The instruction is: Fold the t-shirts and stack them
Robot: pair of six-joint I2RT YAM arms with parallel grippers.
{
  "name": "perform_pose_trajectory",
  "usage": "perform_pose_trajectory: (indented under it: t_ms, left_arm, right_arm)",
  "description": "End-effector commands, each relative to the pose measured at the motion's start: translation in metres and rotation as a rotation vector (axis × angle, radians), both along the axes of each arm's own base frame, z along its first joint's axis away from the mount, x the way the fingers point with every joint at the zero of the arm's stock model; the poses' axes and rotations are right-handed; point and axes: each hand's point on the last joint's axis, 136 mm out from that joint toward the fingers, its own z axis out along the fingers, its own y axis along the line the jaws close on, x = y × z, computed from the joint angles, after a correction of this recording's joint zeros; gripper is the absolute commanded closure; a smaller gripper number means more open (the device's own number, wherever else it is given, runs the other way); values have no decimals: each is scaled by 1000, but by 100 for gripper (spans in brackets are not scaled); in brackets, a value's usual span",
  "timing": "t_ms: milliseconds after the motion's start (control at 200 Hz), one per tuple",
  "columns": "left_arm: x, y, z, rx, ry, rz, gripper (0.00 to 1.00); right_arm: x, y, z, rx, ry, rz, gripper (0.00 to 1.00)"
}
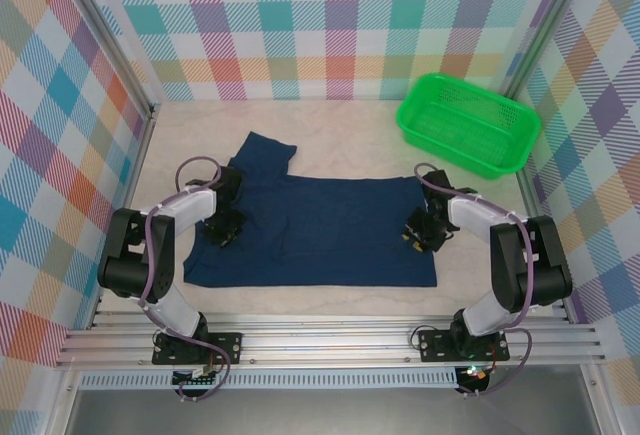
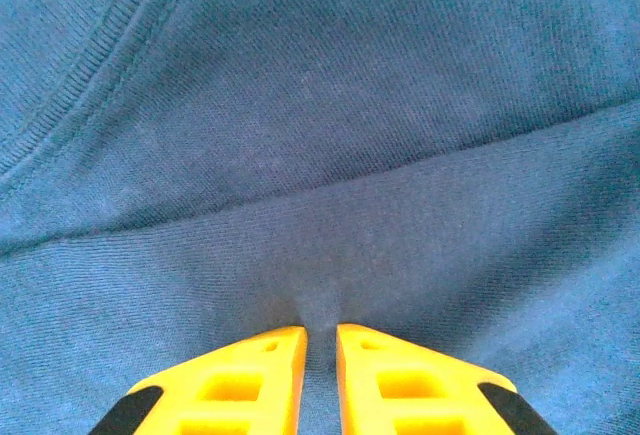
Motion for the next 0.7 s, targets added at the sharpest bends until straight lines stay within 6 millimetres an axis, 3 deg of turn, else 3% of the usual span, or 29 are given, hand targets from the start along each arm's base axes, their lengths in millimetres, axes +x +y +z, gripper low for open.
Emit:
perform_pose_trajectory:
  t_ms: [0, 270, 465, 550, 695]
  left_arm:
    - [-46, 25, -14, 117, 136, 5, 82]
    - [-70, 41, -8, 188, 153, -20, 82]
    - [-72, 42, -8, 193, 146, -37, 82]
    - [-64, 38, -6, 177, 116, -61, 82]
    - [-39, 30, 14, 161, 47, -113, 78]
  right_arm:
    - [-27, -5, -14, -34, 90, -26, 69]
    - [-72, -2, -10, -119, 209, -8, 67]
    - [-87, -4, -8, -166, 230, 8, 67]
    - [-77, -4, -3, -168, 180, 16, 65]
    - [-36, 5, 18, -174, 53, 90, 63]
